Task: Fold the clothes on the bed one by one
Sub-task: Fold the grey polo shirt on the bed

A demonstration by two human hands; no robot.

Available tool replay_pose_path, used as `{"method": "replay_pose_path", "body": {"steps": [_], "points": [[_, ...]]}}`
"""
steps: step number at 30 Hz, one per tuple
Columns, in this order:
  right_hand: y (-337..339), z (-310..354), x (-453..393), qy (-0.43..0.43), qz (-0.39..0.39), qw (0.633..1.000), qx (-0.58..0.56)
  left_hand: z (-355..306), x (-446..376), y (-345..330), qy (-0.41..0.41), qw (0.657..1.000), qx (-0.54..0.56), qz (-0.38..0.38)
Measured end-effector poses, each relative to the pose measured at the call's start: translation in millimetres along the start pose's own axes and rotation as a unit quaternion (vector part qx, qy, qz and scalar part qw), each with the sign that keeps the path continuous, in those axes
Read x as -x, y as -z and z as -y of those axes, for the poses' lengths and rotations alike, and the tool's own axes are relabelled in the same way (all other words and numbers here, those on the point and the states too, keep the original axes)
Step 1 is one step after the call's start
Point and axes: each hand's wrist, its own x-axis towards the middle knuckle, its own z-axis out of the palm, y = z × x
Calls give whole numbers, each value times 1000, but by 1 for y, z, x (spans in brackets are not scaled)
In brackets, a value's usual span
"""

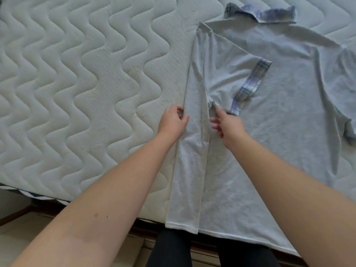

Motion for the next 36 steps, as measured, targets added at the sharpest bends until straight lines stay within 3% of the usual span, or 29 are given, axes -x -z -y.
{"method": "replay_pose_path", "body": {"steps": [2, 4, 8, 15, 17, 21, 25, 31, 36], "points": [[-8, 18, -6, -70, -21, 985, -157, -17, -24, 2, 8, 999, 28, -16], [-12, 30, -12, -73, -57, 977, -192, -34, -48, 4, 20, 999, 47, -12], [-4, 32, -15, 9, -76, 991, -109, -58, -87, 15, 5, 999, -39, 22], [21, 20, -21, -29, -55, 996, -64, -93, -134, 33, -68, 996, -50, 16], [23, 23, -24, -30, -102, 993, -48, -105, -148, 36, -102, 993, -54, 9], [47, 28, -36, 16, -238, 967, 93, -132, -183, 43, -153, 982, -105, 36], [61, 50, -57, 103, -189, 967, 134, -160, -215, 53, -186, 965, -168, 81], [58, 86, -73, 117, -80, 976, 166, -188, -240, 72, -207, 920, -311, 119], [67, 95, -71, 214, -130, 946, 206, -194, -247, 78, -195, 910, -349, 109]]}}
